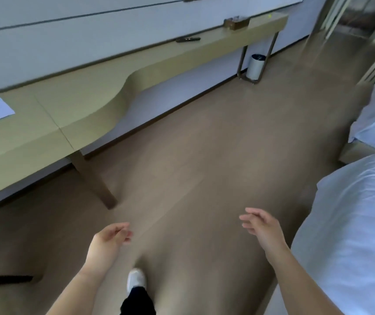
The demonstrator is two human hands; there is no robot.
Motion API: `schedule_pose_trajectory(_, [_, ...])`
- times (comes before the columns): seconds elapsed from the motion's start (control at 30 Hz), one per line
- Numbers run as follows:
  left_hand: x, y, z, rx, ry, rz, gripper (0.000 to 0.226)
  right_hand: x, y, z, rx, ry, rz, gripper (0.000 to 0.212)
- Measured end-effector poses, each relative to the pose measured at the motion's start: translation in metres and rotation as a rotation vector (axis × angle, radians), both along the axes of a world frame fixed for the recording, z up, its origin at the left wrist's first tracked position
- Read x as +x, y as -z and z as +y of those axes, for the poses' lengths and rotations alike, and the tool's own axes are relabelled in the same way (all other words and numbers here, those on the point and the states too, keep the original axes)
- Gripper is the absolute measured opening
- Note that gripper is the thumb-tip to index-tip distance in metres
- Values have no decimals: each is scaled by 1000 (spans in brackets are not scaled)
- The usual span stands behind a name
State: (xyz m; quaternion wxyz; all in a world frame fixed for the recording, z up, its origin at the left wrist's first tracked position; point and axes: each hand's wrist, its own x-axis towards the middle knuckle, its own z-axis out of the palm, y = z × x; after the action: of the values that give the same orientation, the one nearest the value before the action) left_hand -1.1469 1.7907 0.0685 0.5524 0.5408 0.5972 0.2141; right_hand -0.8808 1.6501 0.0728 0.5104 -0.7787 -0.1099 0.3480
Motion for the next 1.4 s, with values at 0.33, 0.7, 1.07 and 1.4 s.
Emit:
schedule_pose_trajectory(0.33, [218,22,229,33,345,-51,20,137,18,125,11,384,-61,16])
schedule_pose_trajectory(0.7, [533,42,280,-7,825,-55,25,291,27,122,-13,815,29,25])
schedule_pose_trajectory(1.07, [807,27,302,-33,824,3,20,597,-3,146,-15,807,-13,21])
schedule_pose_trajectory(1.4, [1159,34,307,-55,1088,-68,20,848,13,154,24,1139,-17,21])
